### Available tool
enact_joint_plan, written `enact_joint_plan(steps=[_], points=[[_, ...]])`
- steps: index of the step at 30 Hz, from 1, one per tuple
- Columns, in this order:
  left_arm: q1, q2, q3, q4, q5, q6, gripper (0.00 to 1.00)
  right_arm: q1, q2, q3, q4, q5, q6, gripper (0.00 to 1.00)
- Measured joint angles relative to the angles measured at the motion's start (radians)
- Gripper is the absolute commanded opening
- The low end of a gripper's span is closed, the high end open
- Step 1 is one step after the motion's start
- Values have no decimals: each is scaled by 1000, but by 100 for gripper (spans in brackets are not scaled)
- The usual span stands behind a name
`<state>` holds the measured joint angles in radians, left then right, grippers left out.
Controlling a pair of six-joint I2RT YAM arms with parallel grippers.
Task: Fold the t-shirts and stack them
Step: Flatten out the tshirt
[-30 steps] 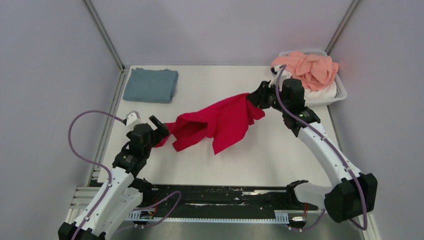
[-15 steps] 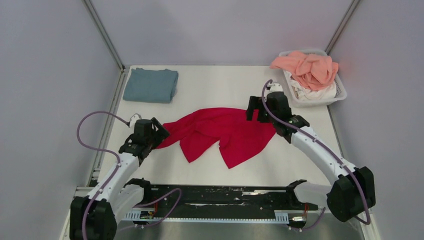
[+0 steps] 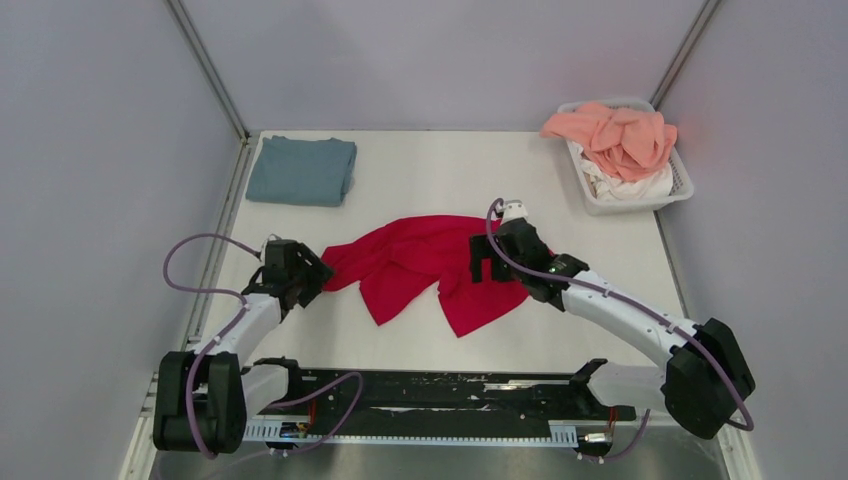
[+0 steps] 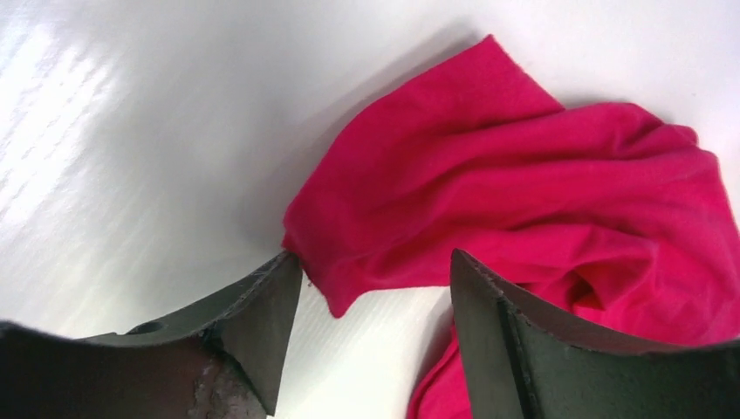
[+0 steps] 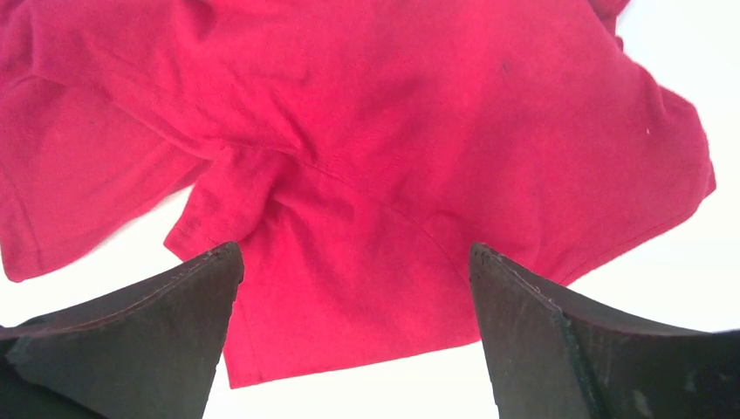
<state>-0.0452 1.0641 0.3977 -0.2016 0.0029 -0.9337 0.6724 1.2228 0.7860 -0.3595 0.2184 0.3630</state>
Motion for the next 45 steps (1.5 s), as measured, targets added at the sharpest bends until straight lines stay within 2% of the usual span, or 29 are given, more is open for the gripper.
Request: enact_joint_plan(steps=[1, 3, 4, 5, 6, 8, 15, 19, 22, 24, 25, 26, 28, 30, 32, 36, 41, 45], points=[[0, 19, 1, 22, 11, 1, 63, 2, -5, -10, 0, 0, 3, 100], [0, 55, 3, 60, 35, 2, 49, 3, -21, -36, 0, 0, 11, 100], [1, 71, 5, 79, 48, 2, 34, 3, -28, -45, -2, 0, 15, 100], [1, 89, 5, 94, 58, 5, 24, 5, -37, -59, -2, -4, 20, 100], [1, 108, 6, 109, 71, 5, 5, 6, -48, -71, -2, -11, 22, 100], [1, 147, 11, 121, 86, 16, 0, 18, -63, -90, -2, -35, 19, 100], [1, 150, 18, 131, 98, 18, 0, 217, -57, -111, -24, -104, 21, 96], [1, 32, -32, 128, 95, 16, 0, 344, 76, -108, -30, -100, 45, 89], [1, -68, -59, 122, 90, 15, 0, 394, 204, -80, -56, -59, 58, 81], [1, -114, -63, 116, 89, 15, 0, 401, 265, -30, -52, -26, 76, 68], [1, -136, -64, 111, 87, 15, 0, 401, 297, -5, -55, 8, 86, 59], [1, -151, -64, 108, 85, 14, 0, 401, 320, 13, -55, 35, 95, 54], [1, -184, -64, 101, 81, 15, 0, 399, 348, 36, -48, 68, 127, 36], [0, -214, -64, 91, 72, 15, 0, 396, 360, 47, -43, 105, 163, 12], [0, -233, -64, 80, 64, 15, 0, 390, 360, 45, -48, 132, 186, 1], [0, -245, -63, 66, 55, 15, 0, 346, 330, 19, -69, 184, 220, 0], [0, -220, -19, 63, 56, 9, 0, 198, 217, 6, -130, 271, 213, 0], [0, -195, 100, 64, 47, -11, 0, 77, 102, 125, -121, 370, 130, 0]])
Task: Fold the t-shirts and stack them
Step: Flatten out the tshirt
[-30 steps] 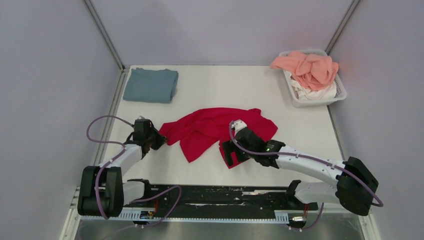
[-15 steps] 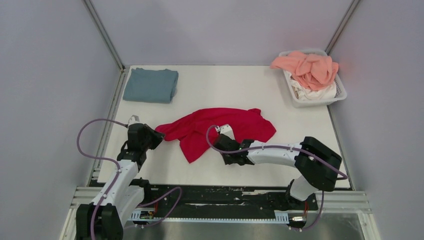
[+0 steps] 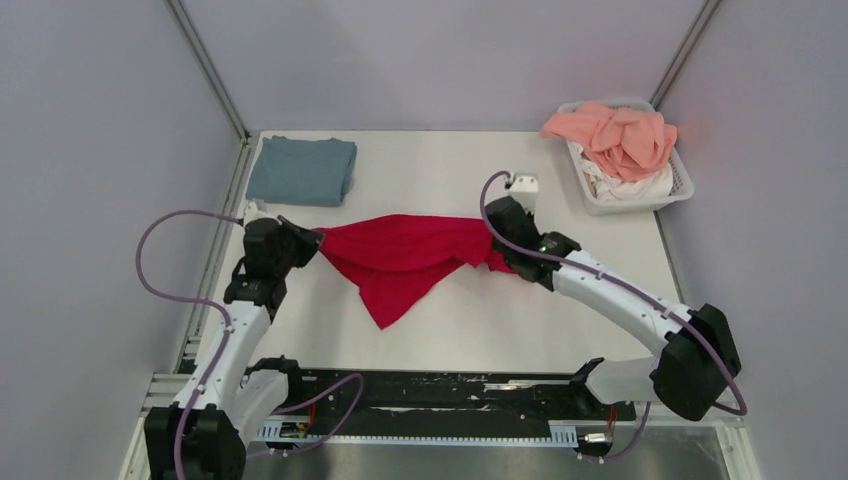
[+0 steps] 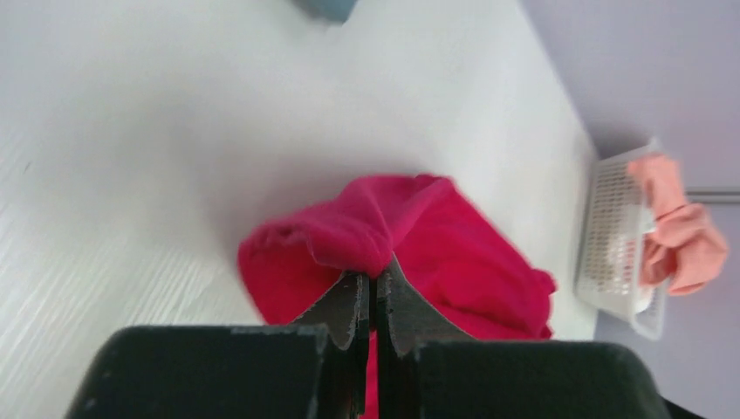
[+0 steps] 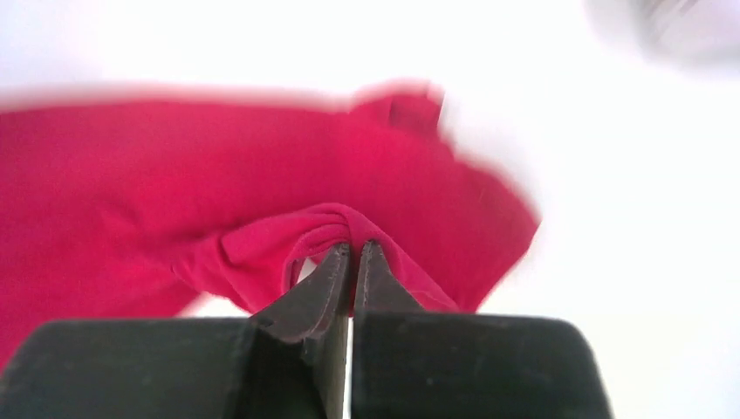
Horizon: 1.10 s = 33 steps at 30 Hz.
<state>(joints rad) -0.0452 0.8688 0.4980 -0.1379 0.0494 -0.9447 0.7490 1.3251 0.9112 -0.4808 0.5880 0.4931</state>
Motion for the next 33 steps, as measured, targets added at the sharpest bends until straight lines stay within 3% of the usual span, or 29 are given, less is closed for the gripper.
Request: enact_joint_plan(steps=[4, 12, 20, 26, 33], points=[[0, 29, 190, -19, -11, 0, 0, -79, -52, 197, 80, 88, -122, 0], [0, -64, 485, -98, -79, 42, 0, -92, -247, 388, 173, 101, -382, 0], [0, -209, 744, -216, -43, 121, 0, -92, -415, 644, 178, -153, -536, 0], [-1, -274, 966, -263, 61, 161, 0, -92, -459, 845, 170, -375, -571, 0], [-1, -280, 1074, -304, 175, 164, 0, -92, -442, 1026, 138, -547, -581, 0]])
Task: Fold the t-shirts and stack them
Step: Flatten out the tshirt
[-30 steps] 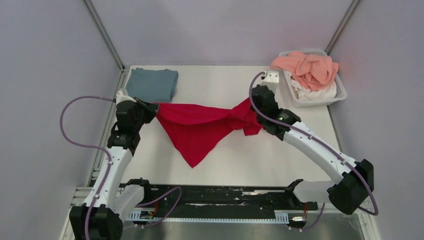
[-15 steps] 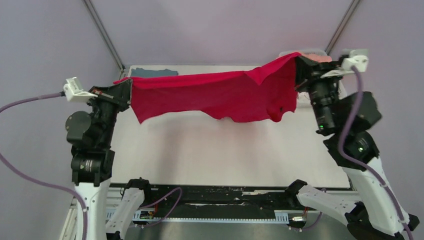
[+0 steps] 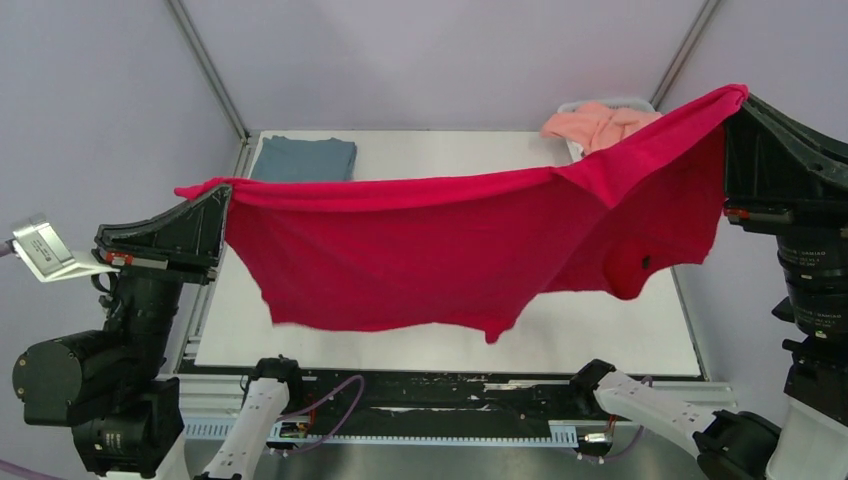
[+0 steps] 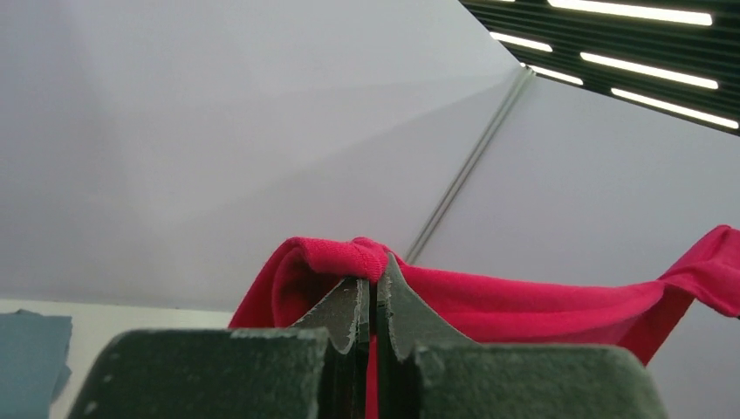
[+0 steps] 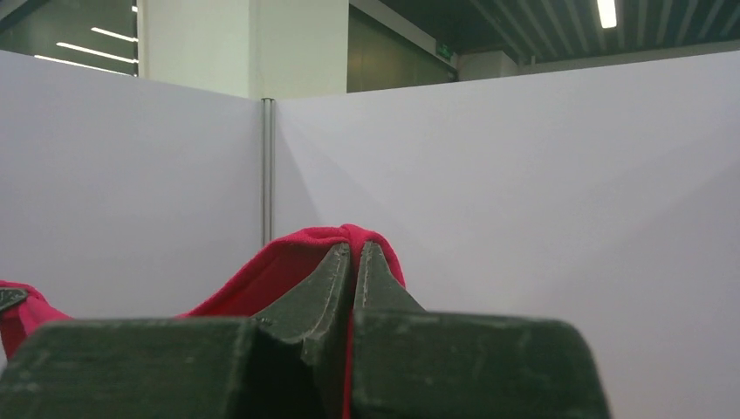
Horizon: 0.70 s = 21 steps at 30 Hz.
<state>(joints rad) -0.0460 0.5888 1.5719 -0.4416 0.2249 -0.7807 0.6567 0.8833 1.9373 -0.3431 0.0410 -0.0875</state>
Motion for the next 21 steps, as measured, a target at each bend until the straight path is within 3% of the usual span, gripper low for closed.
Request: enact_joint_plan(steps=[6, 10, 16, 18, 19, 21], points=[[0, -5, -61, -35, -18, -10, 0, 0, 52, 15, 7, 74, -63, 0], [0, 0, -194, -31, -63, -35, 0, 0, 103, -59, 47, 199, -116, 0], [0, 182, -444, 0, -191, -114, 2, -84, 332, -352, 252, 467, -222, 1], [0, 309, -508, 17, -233, -142, 36, -146, 426, -432, 275, 473, -198, 3], [0, 386, -528, 23, -249, -152, 72, -186, 485, -478, 280, 463, -173, 5], [0, 568, -540, 39, -267, -166, 96, -263, 613, -557, 278, 422, -118, 9]])
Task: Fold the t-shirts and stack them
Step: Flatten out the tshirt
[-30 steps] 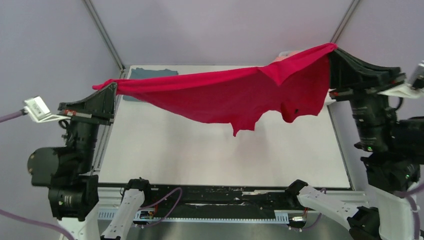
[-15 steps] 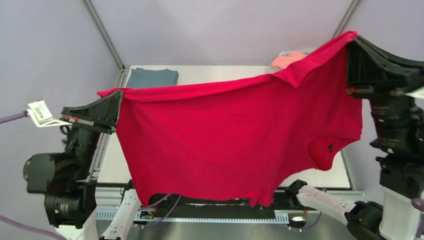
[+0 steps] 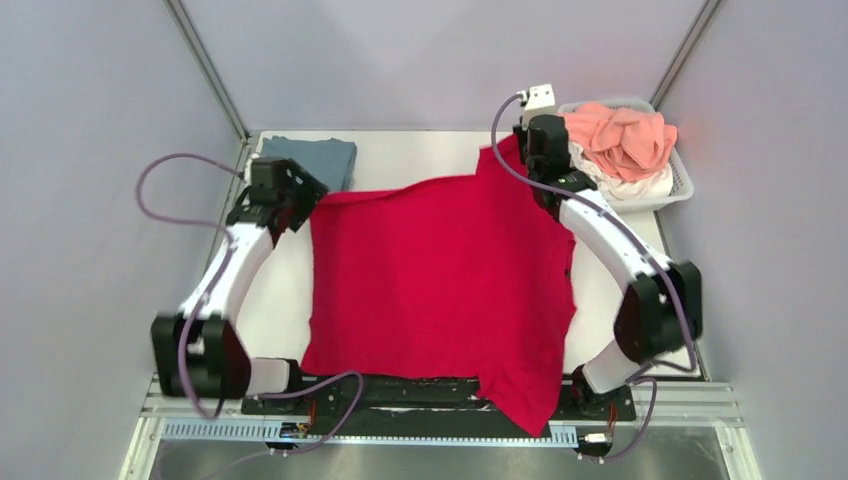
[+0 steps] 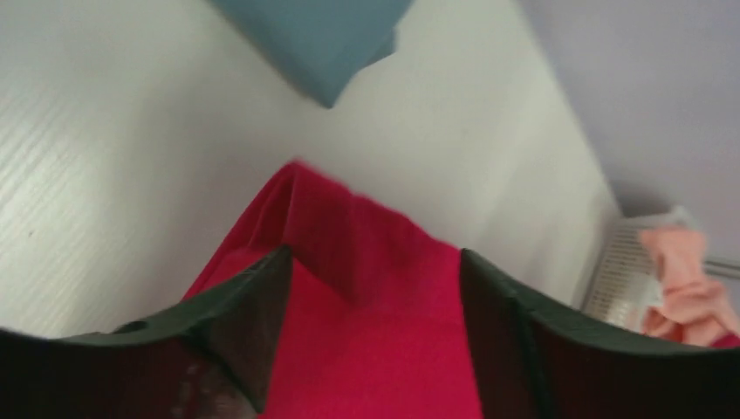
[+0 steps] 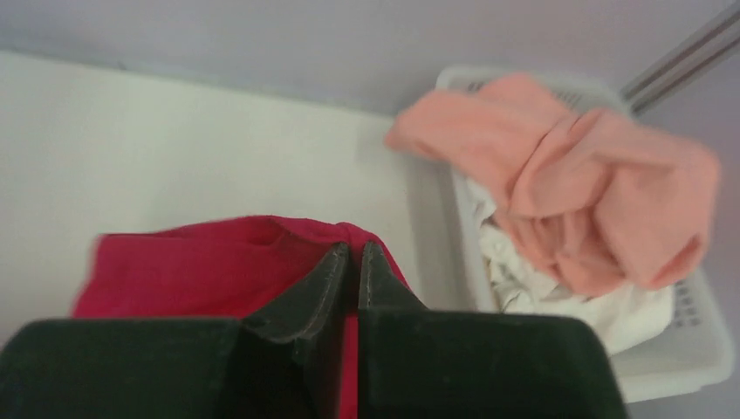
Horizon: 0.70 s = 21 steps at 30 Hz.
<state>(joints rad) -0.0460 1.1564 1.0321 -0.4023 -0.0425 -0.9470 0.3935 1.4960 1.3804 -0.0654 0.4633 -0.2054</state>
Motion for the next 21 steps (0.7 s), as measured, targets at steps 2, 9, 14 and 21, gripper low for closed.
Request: enact_joint_plan(steps=[2, 9, 14, 21], points=[[1, 217, 35, -2, 5, -11, 100, -55, 121, -28, -4, -53, 39, 26], [0, 652, 323, -77, 65, 23, 100, -114, 513, 179, -61, -104, 99, 99], [-5, 621, 294, -62, 86, 37, 100, -103, 483, 157, -93, -133, 148, 100], [-74, 503, 195, -59, 89, 108, 100, -100, 157, -110, -104, -230, 315, 100]])
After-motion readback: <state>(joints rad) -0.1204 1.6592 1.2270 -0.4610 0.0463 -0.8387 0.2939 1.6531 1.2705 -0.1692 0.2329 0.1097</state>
